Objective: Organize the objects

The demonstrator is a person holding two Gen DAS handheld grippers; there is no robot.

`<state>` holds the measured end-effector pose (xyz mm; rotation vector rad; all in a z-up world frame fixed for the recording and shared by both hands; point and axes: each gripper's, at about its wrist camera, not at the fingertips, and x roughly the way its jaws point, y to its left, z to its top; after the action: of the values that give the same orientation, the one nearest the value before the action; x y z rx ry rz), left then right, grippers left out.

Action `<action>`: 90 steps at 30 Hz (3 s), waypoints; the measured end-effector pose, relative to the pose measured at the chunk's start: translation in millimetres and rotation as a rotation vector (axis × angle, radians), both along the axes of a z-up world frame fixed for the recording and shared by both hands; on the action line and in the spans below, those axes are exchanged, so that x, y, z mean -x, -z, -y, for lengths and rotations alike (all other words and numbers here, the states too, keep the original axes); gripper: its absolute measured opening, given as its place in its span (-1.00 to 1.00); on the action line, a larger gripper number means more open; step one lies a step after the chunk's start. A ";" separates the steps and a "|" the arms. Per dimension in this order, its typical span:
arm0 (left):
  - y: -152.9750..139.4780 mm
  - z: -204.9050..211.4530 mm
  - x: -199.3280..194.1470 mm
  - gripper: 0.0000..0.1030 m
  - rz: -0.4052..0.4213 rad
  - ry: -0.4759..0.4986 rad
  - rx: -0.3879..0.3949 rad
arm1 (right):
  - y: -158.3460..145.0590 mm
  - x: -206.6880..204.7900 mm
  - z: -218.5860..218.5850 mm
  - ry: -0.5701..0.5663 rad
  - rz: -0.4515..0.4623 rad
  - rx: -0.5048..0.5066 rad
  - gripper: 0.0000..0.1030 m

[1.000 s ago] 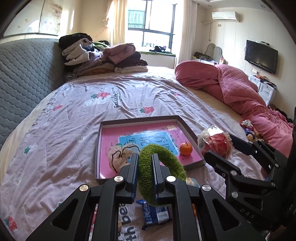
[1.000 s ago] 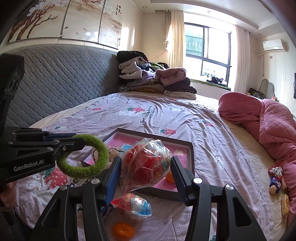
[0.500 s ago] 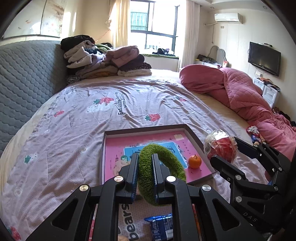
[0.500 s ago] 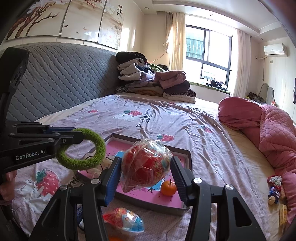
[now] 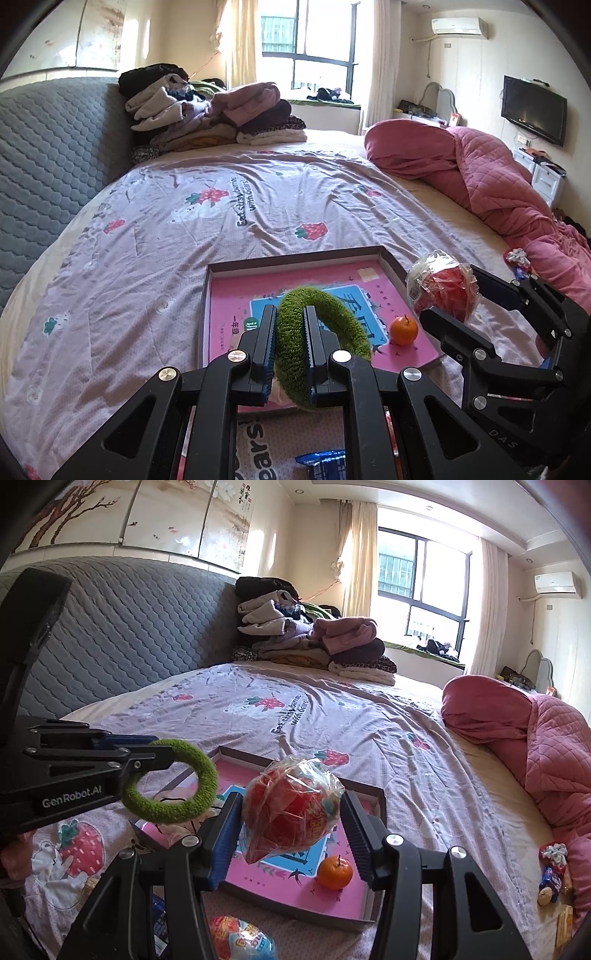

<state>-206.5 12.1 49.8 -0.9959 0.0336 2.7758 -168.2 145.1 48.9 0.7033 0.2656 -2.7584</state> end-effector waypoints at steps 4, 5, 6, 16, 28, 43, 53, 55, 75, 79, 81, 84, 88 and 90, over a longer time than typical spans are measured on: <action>1.4 -1.3 8.4 -0.74 0.009 0.003 0.006 | 1.5 5.4 2.7 -0.009 0.002 -0.015 0.05; 1.0 -1.8 10.2 -0.74 0.006 0.002 0.010 | 2.0 6.9 3.5 -0.009 0.002 -0.019 0.05; 0.4 -2.1 11.6 -0.74 0.002 0.000 0.013 | 2.3 7.7 3.3 -0.011 0.001 -0.019 0.05; 3.1 0.9 25.0 -0.74 0.009 -0.006 0.006 | 9.1 20.1 3.7 -0.018 0.023 -0.016 0.05; 7.0 6.6 34.7 -0.74 0.024 -0.020 0.002 | 16.5 29.6 4.7 -0.023 0.041 -0.024 0.05; 24.3 8.3 62.9 -0.73 0.053 -0.042 0.005 | 35.4 54.5 12.7 -0.045 0.080 -0.065 0.05; 48.6 16.6 88.1 -0.73 0.096 -0.064 -0.012 | 60.2 76.5 15.3 -0.064 0.157 -0.077 0.05; 53.0 17.7 93.0 -0.73 0.107 -0.069 -0.016 | 63.9 80.0 15.5 -0.068 0.172 -0.073 0.05; 99.2 24.2 125.8 -0.72 0.222 -0.108 0.013 | 100.6 93.5 24.0 -0.123 0.328 -0.102 0.05; 104.1 24.5 129.6 -0.72 0.239 -0.115 0.022 | 101.8 94.9 23.7 -0.119 0.336 -0.100 0.05; 105.1 24.8 130.5 -0.72 0.239 -0.120 0.023 | 101.1 95.4 23.3 -0.118 0.341 -0.097 0.05; 108.0 26.1 132.9 -0.71 0.252 -0.121 0.018 | 100.9 96.2 22.2 -0.114 0.346 -0.093 0.05; 110.6 26.6 135.8 -0.69 0.262 -0.122 0.019 | 100.5 96.7 21.8 -0.109 0.353 -0.089 0.05; 113.2 26.2 139.4 -0.63 0.276 -0.123 0.026 | 100.2 97.3 21.2 -0.106 0.360 -0.083 0.05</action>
<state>-345.9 -14.2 -63.4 -1.4237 -0.0316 2.7225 -265.4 123.9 -51.3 1.1516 0.3288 -2.4745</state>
